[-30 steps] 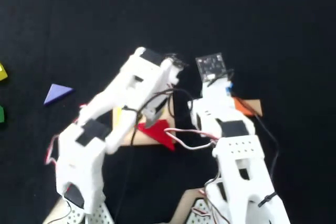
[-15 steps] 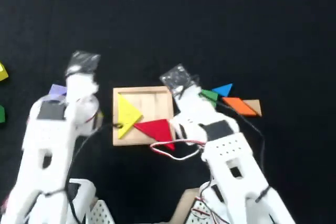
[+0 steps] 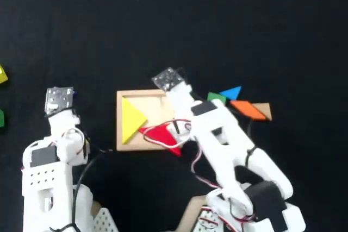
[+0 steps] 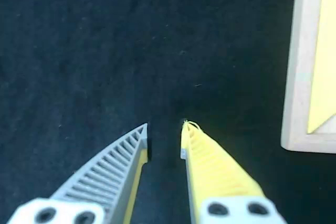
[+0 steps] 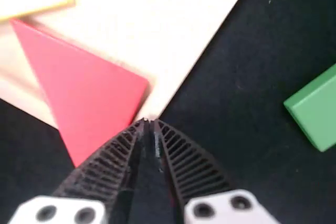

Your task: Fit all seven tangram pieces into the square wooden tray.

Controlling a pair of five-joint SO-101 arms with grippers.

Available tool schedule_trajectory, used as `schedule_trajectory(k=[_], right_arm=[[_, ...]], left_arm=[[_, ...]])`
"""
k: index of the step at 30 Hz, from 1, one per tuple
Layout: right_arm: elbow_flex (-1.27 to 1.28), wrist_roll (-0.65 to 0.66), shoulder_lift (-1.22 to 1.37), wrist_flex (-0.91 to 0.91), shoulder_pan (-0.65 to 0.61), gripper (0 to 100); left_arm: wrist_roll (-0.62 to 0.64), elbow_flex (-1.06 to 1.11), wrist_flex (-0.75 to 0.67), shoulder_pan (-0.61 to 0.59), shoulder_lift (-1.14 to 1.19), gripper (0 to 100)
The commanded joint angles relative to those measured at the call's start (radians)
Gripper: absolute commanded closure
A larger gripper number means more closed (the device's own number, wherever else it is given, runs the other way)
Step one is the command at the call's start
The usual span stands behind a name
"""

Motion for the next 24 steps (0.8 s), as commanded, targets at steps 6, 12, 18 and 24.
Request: schedule_trajectory(k=[6,12,18,24], right_arm=[[-0.077,-0.003,0.027,-0.002,-0.083,98.8],[-0.177,0.061,0.128,-0.002,-0.084,98.8],[-0.269,0.08,0.265,0.011,-0.109,98.8],[-0.259,0.087,0.107,0.11,-0.106,98.8]], left_arm=[[-0.011,0.001,-0.017,0.025,-0.014,89],[-0.011,0.004,-0.017,0.025,-0.014,89],[-0.012,0.005,-0.017,0.025,-0.014,89],[-0.012,0.005,-0.015,0.024,-0.014,89]])
